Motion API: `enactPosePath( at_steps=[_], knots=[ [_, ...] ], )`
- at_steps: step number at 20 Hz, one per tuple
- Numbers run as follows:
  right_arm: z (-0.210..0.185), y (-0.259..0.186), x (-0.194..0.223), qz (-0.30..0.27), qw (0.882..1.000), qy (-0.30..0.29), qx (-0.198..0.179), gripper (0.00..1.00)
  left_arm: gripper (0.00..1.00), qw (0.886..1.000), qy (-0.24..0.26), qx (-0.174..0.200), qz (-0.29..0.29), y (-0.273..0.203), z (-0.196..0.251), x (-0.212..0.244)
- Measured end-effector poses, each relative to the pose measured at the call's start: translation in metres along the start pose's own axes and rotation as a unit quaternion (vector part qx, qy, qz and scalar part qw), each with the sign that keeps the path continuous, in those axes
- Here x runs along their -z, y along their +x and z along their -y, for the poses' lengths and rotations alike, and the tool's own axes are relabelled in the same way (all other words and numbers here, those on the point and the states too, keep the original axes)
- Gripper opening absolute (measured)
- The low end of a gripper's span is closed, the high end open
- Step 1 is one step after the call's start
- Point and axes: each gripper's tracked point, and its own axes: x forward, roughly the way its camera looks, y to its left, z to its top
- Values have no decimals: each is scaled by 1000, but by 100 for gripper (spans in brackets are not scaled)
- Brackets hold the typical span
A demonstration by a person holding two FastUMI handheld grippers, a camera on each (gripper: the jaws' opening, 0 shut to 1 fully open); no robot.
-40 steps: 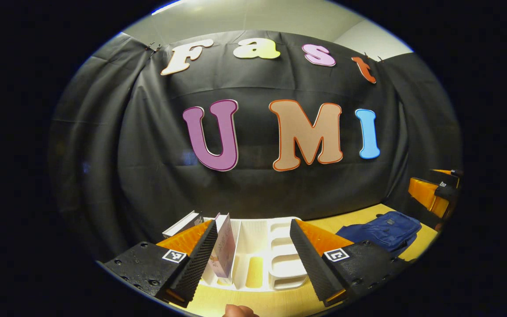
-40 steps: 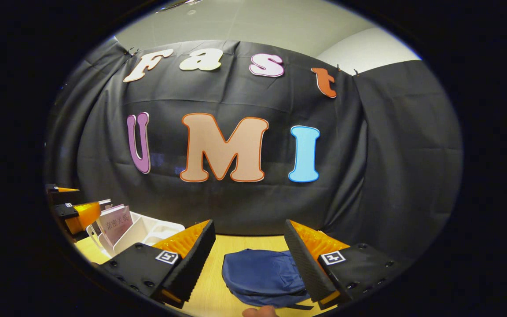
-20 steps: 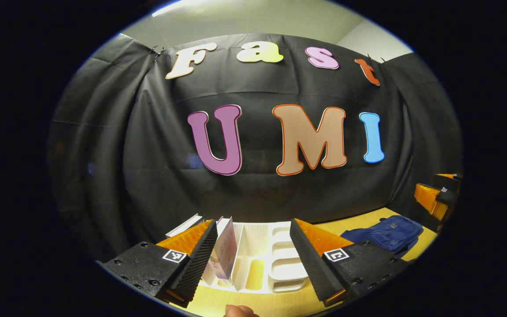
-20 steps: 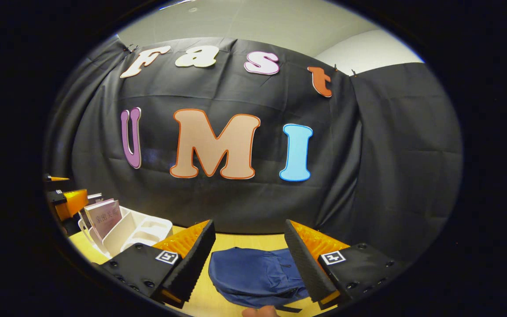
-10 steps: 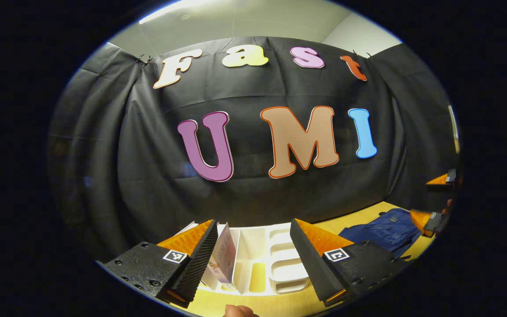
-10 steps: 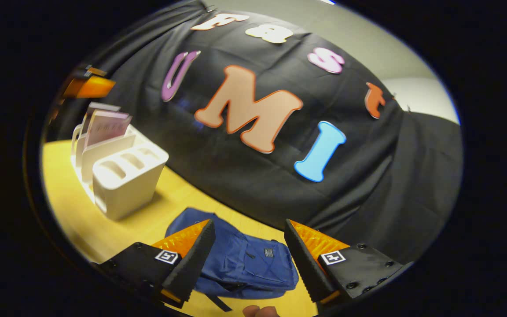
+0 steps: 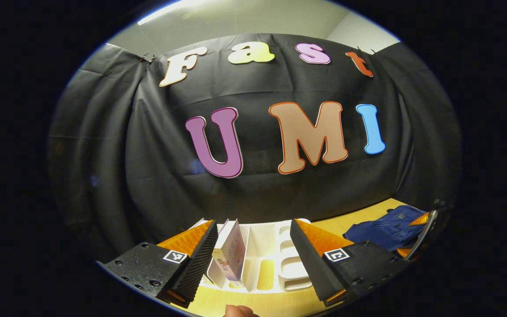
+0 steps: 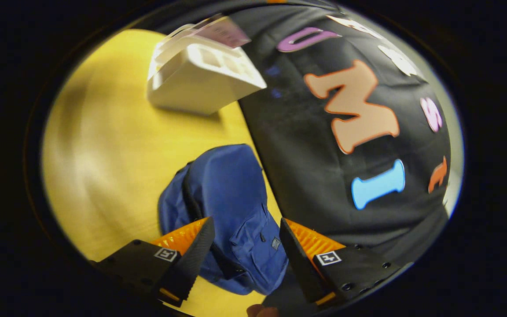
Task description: Open the schoolbag, grab two books from the bookshelf and put them into the schoolbag.
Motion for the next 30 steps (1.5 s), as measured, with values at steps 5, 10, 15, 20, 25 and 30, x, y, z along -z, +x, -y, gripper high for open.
enactPosePath(
  at_steps=[5, 10, 15, 20, 25, 30],
  knots=[
    [-23, 23, -5, 19, 997, -59, -35, 87, 96, 1000, -4, -15, -7, -2, -12, 4],
    [-29, 37, 1, 4, 996, -87, -22, 87, 96, 1000, -4, -27, -15, -6, -20, 8],
    [-27, 40, 4, 9, 996, -87, -8, 86, 96, 999, -6, -33, -19, -7, -23, 9],
    [-31, 57, -4, 5, 998, -57, -26, 80, 96, 999, -8, -36, -22, -11, -24, 10],
    [-69, 67, 12, -45, 993, -60, -91, 29, 96, 999, -7, -38, -20, -14, -25, 5],
    [-70, 69, 16, -67, 994, -15, -86, 20, 96, 999, -4, -45, -21, -16, -31, 6]
  ],
)
